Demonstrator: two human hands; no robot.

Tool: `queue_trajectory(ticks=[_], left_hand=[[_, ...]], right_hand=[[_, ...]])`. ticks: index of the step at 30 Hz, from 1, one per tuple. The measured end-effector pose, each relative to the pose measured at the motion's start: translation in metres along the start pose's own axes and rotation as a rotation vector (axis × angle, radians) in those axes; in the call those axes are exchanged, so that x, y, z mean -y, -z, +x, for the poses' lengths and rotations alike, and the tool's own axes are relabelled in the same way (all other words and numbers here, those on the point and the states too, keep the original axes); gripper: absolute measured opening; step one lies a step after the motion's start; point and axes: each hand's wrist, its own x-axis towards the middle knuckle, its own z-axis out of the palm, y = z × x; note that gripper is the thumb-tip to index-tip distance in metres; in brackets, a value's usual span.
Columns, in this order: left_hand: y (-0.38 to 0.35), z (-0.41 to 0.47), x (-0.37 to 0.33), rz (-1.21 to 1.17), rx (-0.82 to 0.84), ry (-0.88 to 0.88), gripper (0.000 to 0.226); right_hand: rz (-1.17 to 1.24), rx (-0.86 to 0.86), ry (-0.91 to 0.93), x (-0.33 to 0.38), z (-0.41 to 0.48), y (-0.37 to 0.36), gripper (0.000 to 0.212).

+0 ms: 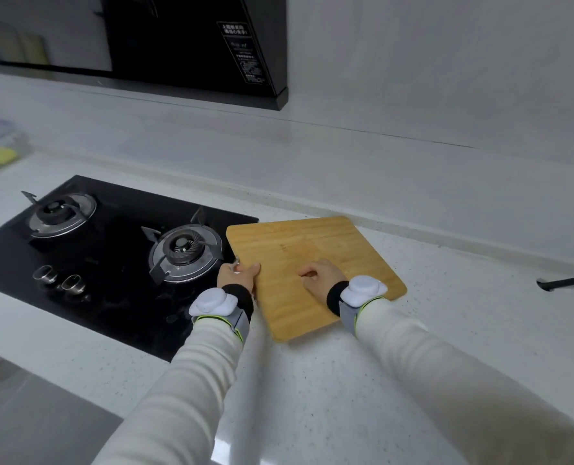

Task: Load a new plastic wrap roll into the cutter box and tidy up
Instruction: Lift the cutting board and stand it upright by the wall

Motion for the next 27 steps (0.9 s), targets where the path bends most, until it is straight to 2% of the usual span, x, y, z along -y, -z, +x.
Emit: queue_trajectory(ticks=[12, 17, 22, 27], left_hand=[[-0.035, -0.094, -0.092, 0.229, 0.043, -0.386, 0.027], [-0.068, -0.142, -0.125, 0.228, 0.150, -0.501, 0.023], [-0.104, -0.190, -0.147, 0.261, 0.281, -0.639, 0.037], [-0.134, -0.224, -0.157, 0.300, 0.388, -0.740, 0.030]], right_hand=[[0.007, -0.222, 0.023, -0.009, -0.040, 0.080, 0.031], [0.044, -0.320, -0.012, -0.031, -0.071, 0.130, 0.035], [0.133, -0.391, -0.053, -0.059, -0.110, 0.177, 0.042], [0.117, -0.585, -0.105, -0.087, -0.144, 0.227, 0.064]])
